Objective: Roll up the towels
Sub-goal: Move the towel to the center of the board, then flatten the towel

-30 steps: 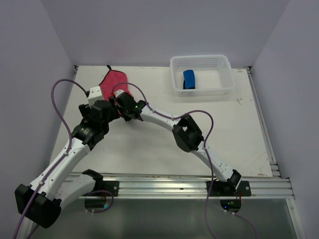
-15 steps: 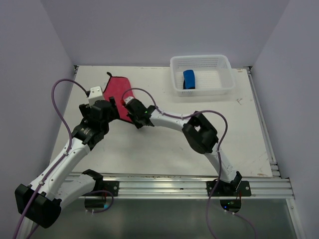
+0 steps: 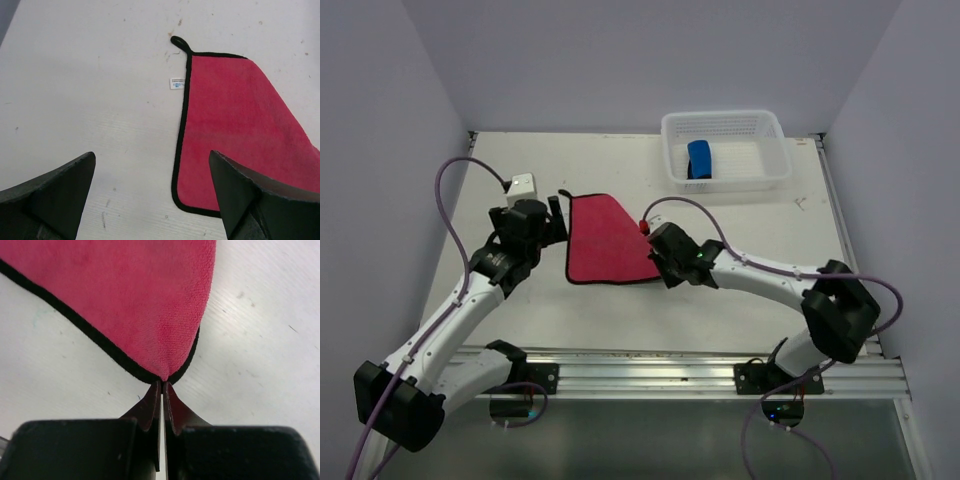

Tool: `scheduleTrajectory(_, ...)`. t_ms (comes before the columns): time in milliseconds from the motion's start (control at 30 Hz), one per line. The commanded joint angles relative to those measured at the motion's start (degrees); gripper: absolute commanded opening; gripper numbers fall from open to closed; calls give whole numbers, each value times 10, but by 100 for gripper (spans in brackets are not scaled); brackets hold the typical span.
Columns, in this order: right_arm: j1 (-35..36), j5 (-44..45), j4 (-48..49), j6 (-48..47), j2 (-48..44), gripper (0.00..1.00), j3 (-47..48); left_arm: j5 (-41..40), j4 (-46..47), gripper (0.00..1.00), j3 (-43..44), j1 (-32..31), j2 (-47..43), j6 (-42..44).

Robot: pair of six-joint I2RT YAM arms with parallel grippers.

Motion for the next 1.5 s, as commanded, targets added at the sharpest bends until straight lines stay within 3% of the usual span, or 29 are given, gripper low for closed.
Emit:
scheduleTrajectory(0, -26, 5, -13, 28, -89, 0, -59, 85, 28, 99, 17, 4, 17, 22)
scheduleTrajectory(200, -81, 22, -41, 53, -196, 0, -110, 222, 28, 91, 28, -4, 61, 48)
scheduleTrajectory(300, -83, 50, -69, 71, -203, 0, -107, 234, 30, 90, 22, -34, 64, 60)
scheduleTrajectory(767, -154, -27, -35, 95, -240, 0, -150, 123, 27, 78, 12, -268, 202, 34)
scheduleTrajectory(967, -175, -49, -27, 94, -229, 0, -150, 112, 46, 62, 5, -326, 252, 35)
scheduleTrajectory(1467, -196, -63, -18, 94, -225, 0, -156, 87, 101, 47, -14, -353, 325, 49)
